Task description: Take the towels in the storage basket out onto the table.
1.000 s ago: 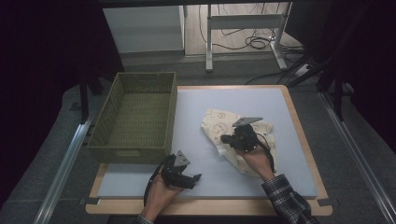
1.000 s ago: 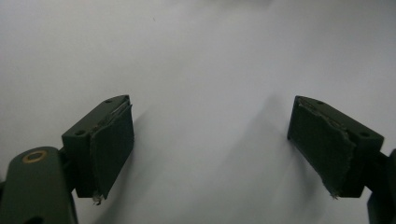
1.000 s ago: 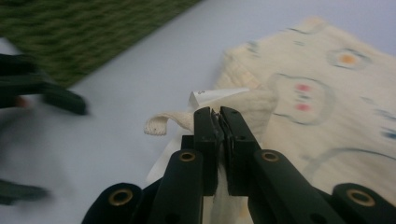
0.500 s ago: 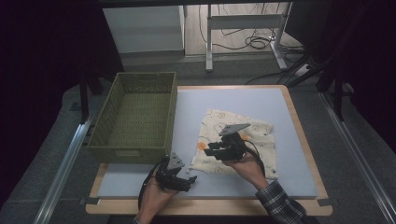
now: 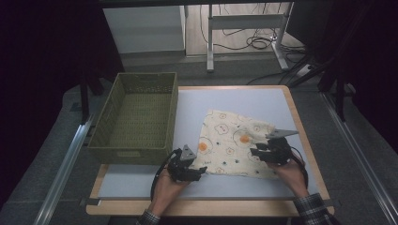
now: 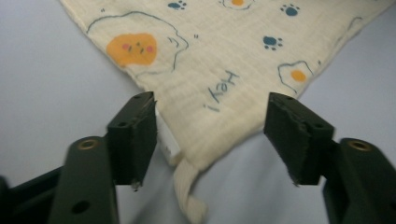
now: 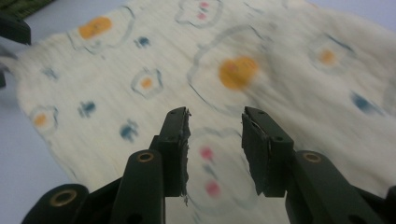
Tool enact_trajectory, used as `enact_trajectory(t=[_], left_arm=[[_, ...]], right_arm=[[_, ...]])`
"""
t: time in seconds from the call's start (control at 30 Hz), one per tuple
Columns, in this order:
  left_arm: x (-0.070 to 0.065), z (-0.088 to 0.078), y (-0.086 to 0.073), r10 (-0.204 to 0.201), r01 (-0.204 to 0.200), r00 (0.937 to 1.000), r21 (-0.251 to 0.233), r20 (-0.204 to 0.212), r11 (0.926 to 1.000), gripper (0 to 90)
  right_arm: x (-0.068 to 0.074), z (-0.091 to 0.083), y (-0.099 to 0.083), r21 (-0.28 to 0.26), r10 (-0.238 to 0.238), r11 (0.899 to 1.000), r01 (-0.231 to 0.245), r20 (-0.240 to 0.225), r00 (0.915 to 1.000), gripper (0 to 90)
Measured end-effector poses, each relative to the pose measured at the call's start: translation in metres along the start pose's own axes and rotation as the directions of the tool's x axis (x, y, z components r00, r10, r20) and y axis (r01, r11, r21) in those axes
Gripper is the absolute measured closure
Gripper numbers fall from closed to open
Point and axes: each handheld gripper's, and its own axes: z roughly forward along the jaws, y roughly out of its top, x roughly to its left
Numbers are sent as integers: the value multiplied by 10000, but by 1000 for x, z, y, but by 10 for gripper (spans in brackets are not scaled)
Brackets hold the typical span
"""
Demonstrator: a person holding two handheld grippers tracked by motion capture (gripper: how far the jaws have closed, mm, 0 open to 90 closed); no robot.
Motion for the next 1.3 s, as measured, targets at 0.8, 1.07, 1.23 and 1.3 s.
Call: enact_trajectory(t=[0.8,1.07,1.23,1.3], left_arm=[[5,-10,-18,-407,403,9988,162,280,9991,875],[-16,-36,-39,-378,353,9958,306,836,9989,856],[-16,-43,-37,-399,400,9988,-30,287,9992,561],[-10,-42,-29,-591,596,9981,-263,195,9979,487]], right_arm=[[19,-59,-89,414,-106,9991,91,360,9993,869],[38,-78,-106,528,-84,9986,95,-200,9998,864],[38,-86,-103,271,-192,9994,195,-116,9997,758],[30,-85,-97,98,-17,10000,17,22,10000,708]])
